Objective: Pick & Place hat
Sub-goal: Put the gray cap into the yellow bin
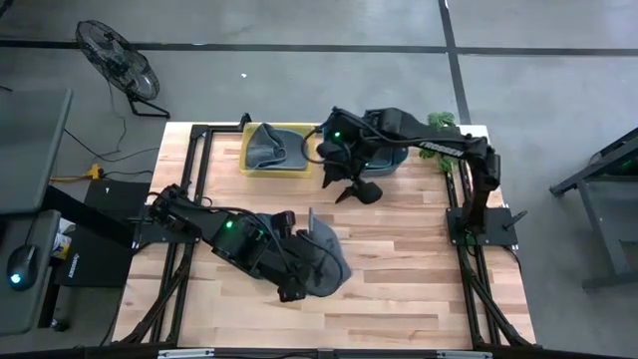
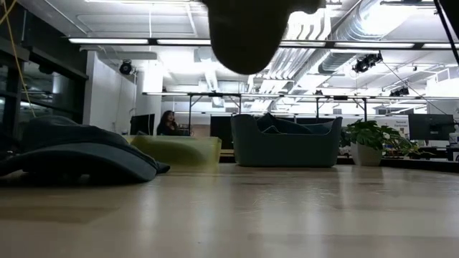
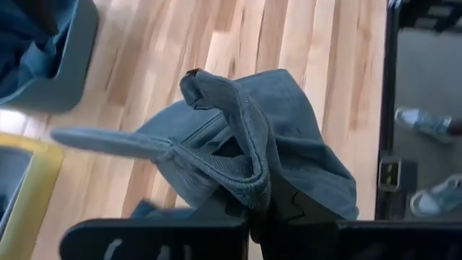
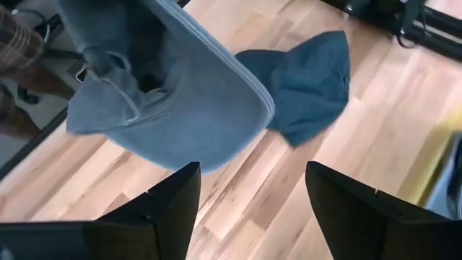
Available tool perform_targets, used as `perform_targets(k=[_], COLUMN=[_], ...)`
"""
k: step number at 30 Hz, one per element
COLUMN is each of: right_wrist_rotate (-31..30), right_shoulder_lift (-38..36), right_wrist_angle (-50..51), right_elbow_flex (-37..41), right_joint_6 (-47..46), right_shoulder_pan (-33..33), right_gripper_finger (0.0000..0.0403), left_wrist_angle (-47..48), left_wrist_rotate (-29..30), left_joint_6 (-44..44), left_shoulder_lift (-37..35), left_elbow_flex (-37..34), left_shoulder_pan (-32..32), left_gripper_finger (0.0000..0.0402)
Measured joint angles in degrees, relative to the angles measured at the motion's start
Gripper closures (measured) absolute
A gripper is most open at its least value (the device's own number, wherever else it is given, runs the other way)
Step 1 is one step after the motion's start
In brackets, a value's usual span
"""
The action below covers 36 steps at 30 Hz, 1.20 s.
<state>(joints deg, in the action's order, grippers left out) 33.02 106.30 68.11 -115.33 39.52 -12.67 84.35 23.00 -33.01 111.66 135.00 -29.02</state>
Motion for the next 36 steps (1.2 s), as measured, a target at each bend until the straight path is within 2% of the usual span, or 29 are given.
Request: perform_targets(k=[9,17,29,36], right_wrist_rotate=[-0.91,-1.05,0.49,-7.37], right_shoulder_lift=[4.81,6.97,7.04,7.04], right_wrist_angle=[-4.94,-11.89,-10.48,-5.93], right_elbow_flex=[0.0,0.0,0.0,0.0], right_joint_6=[1.54,3.18,5.67,5.43], right_shoulder_pan=[2.39,2.57,5.42,5.1], right_gripper_finger=[0.0158,0.0158,0.0158,0.0158], left_wrist_angle=[5.79,5.68,5.66,5.66], left_wrist_rotate=[-1.23,-4.23,-5.28,-8.44], left_joint_6=[0.15,3.05,4.3,4.28], left_shoulder_lift=[0.0,0.04,0.04,0.04], left_elbow_flex=[0.0,0.0,-0.02,-0.04], left_shoulder_pan=[-0.01,0.01,0.01,0.01], left_gripper_finger=[0.0401,0.0401,0.0401,0.0401])
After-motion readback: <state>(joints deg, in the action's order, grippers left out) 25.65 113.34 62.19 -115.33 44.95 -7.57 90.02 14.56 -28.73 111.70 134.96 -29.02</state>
